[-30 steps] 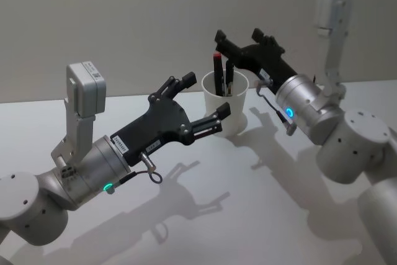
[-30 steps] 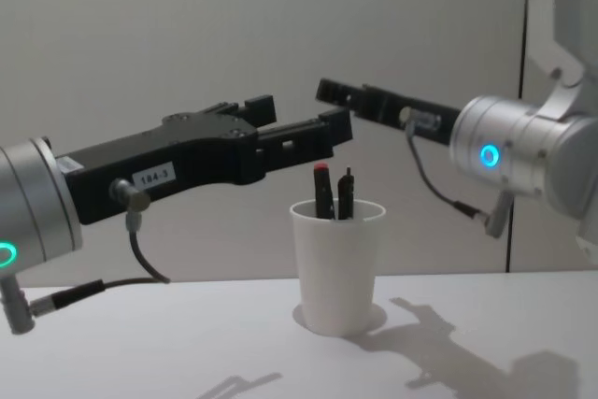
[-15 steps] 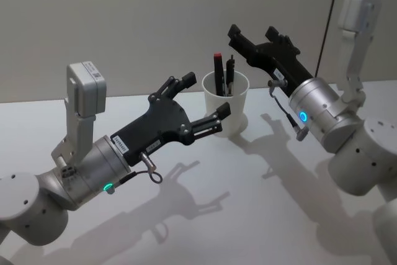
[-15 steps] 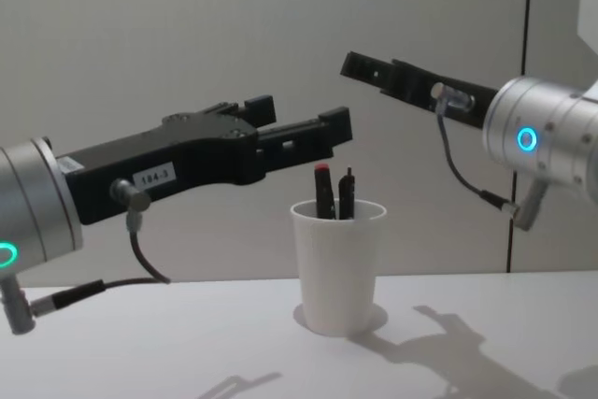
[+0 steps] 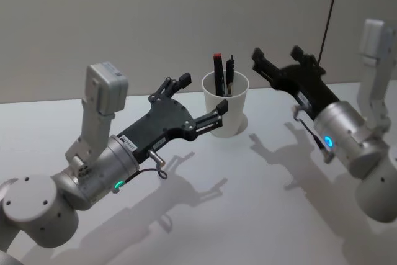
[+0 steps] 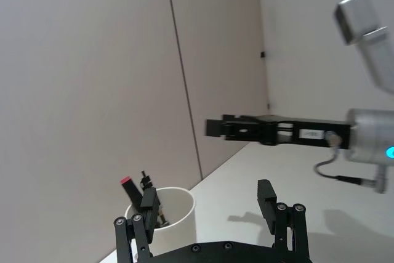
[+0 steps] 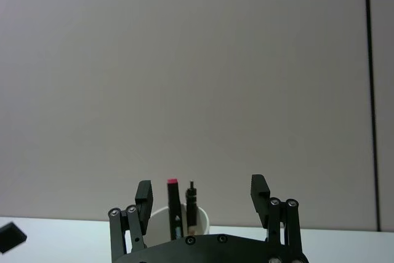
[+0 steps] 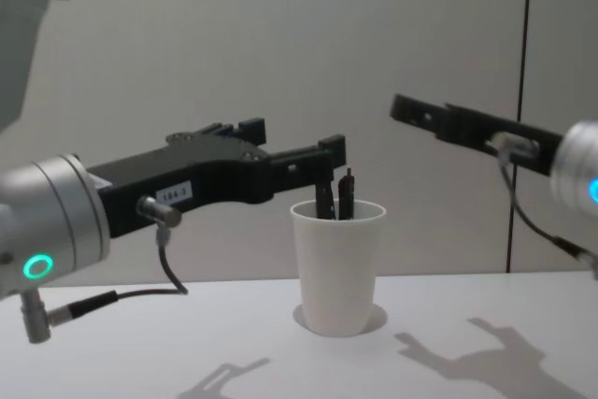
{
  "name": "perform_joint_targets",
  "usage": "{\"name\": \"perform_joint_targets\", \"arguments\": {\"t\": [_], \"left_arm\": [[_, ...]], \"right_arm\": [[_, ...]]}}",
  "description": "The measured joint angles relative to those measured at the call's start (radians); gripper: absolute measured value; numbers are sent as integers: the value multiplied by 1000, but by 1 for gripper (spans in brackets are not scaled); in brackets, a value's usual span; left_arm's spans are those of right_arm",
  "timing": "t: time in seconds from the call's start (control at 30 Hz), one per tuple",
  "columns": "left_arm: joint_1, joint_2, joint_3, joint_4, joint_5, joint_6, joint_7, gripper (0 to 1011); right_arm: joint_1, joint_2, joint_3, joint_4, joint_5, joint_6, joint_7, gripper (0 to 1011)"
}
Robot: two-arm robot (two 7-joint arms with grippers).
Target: Place the pen into the pen holder.
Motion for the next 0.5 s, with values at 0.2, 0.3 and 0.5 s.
{"name": "perform_joint_targets", "arguments": {"t": [0.2, 0.3, 0.5], "left_arm": [[-3, -12, 12, 1, 45, 17, 70, 1001], [-5, -20, 20, 3, 78, 29, 121, 1001], [-8, -35, 32, 4, 130, 49, 201, 1001]], "right_arm": [[-58, 40, 16, -43, -38, -11, -4, 1001], [-96, 65, 26, -71, -61, -18, -7, 1001], [-153, 104, 42, -113, -98, -29, -11, 1001]]}}
